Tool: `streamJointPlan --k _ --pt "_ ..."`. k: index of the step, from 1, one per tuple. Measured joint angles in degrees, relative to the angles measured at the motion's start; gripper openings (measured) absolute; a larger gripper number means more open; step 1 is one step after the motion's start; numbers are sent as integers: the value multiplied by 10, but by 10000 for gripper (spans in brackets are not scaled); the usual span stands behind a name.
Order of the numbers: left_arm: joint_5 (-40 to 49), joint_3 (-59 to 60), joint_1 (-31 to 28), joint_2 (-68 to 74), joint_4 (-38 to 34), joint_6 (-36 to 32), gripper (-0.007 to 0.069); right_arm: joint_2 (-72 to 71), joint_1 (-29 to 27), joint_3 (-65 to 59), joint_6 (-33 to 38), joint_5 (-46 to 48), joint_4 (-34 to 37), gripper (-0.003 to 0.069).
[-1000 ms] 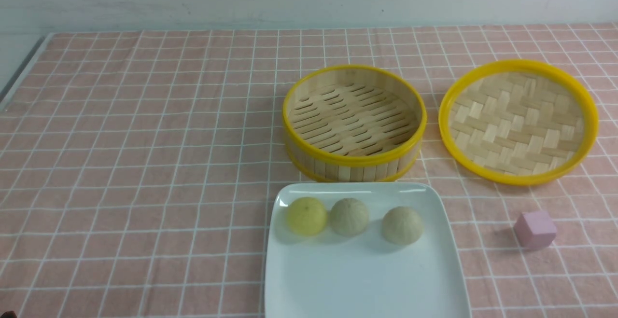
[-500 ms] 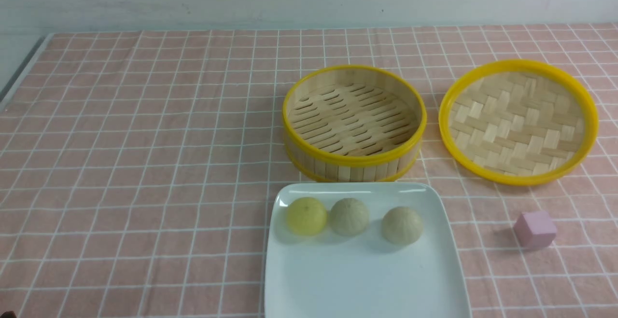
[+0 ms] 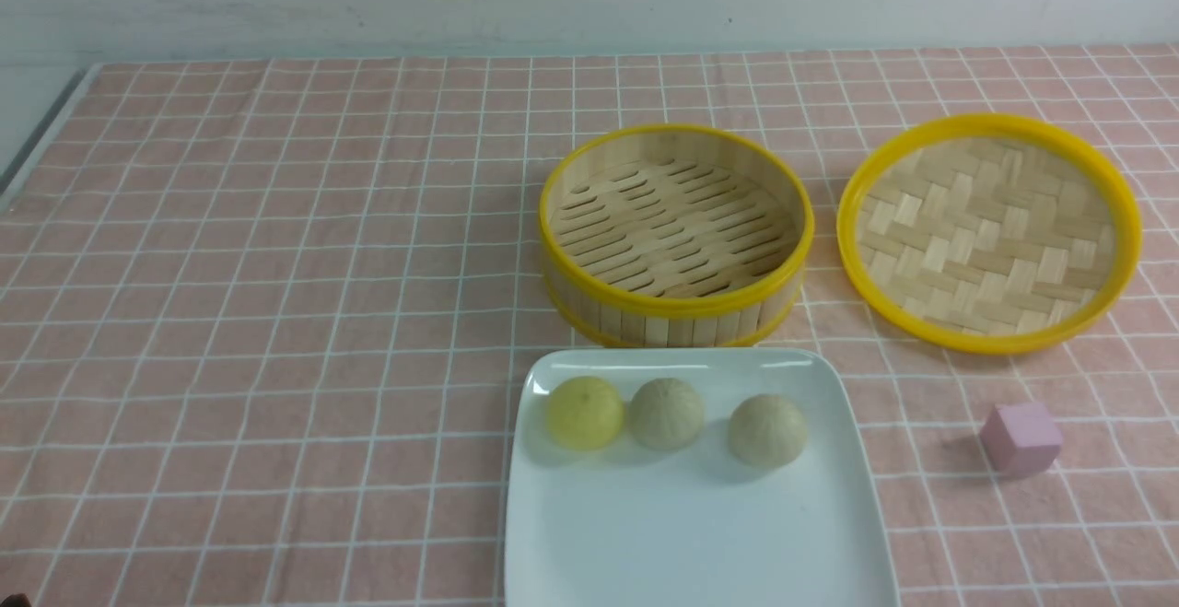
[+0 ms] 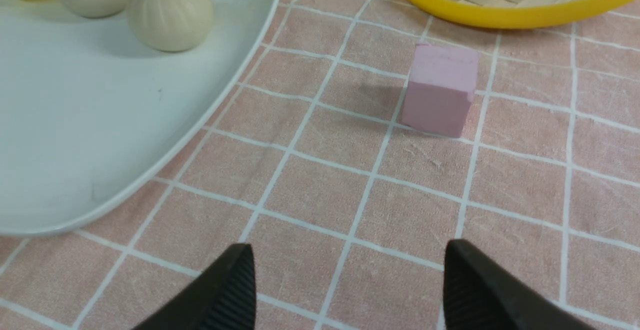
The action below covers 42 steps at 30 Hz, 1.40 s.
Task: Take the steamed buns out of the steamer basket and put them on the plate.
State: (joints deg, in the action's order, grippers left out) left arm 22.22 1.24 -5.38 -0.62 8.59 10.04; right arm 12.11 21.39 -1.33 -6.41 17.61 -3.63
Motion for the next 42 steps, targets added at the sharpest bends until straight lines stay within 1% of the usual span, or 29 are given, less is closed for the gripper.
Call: streamJointPlan --k 3,10,14,15,20,25,26,27,28,30,35,38,42 --pt "0 0 0 0 0 0 243 0 0 0 0 0 -1 495" --pt "0 0 0 0 0 0 243 -7 -1 0 0 4 -33 495" --pt "0 0 0 0 0 0 243 -46 -24 0 0 14 -35 495" --pt "0 0 0 0 0 -1 243 -73 -41 1 -2 20 -35 495" --pt "0 0 0 0 0 -1 243 -109 -76 2 -12 31 -37 495" --pt "0 0 0 0 0 -1 243 -127 -145 4 -27 39 -37 495" --pt "0 0 0 0 0 -1 243 -127 -147 4 -27 40 -37 495" --pt "0 0 0 0 0 -1 243 -127 -171 4 -28 43 -35 495" --pt "0 0 0 0 0 -1 243 -127 -173 5 -28 43 -34 495" --pt "0 0 0 0 0 -1 243 -127 -202 5 -28 45 -31 495" --pt "0 0 0 0 0 -1 243 -127 -240 5 -28 45 -25 495" --pt "0 0 0 0 0 -1 243 -127 -259 5 -28 45 -9 495" --pt "0 0 0 0 0 -1 243 -127 -264 6 -28 45 10 495"
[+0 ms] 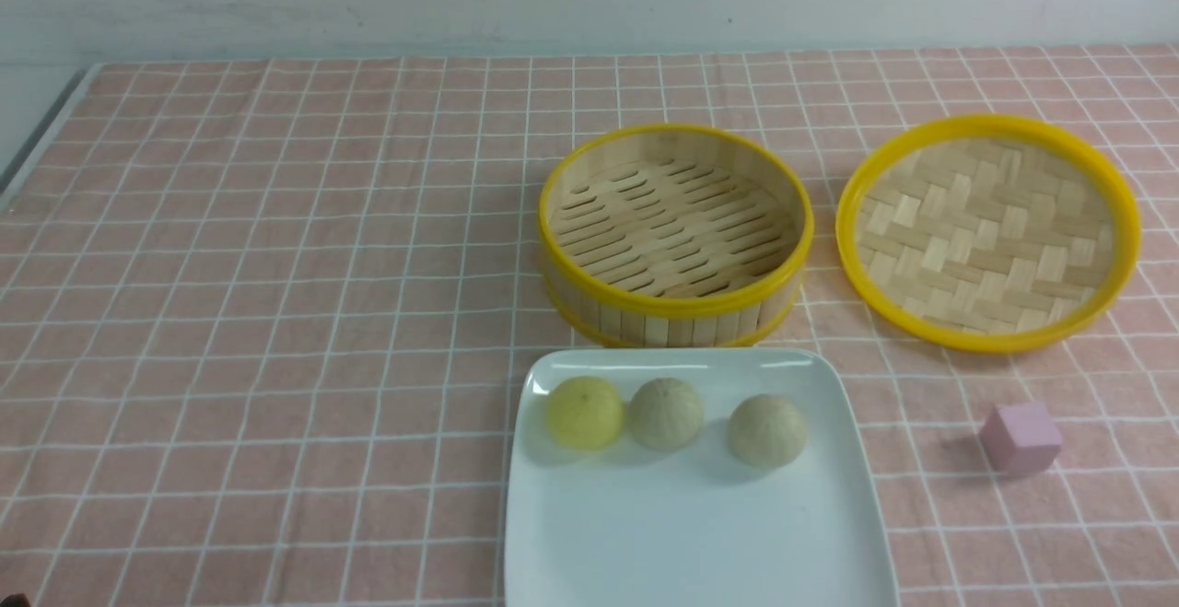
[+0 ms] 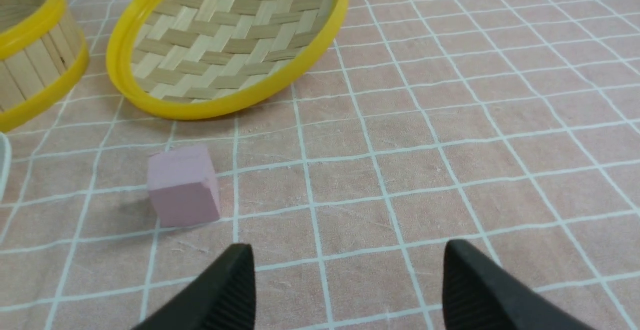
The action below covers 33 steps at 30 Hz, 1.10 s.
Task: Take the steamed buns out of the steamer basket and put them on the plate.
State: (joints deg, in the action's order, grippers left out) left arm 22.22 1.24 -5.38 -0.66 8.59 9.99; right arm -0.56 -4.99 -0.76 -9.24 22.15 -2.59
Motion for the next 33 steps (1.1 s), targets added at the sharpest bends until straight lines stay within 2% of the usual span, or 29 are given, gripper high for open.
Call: streamJointPlan --k 7,19,29,33 --pt "0 0 0 0 0 0 243 0 0 1 0 6 36 495" --pt "1 0 0 0 0 0 243 0 0 1 6 7 43 495" --pt "1 0 0 0 1 0 243 0 0 1 117 6 115 495" --pt "1 0 0 0 1 0 243 0 0 1 124 7 122 495"
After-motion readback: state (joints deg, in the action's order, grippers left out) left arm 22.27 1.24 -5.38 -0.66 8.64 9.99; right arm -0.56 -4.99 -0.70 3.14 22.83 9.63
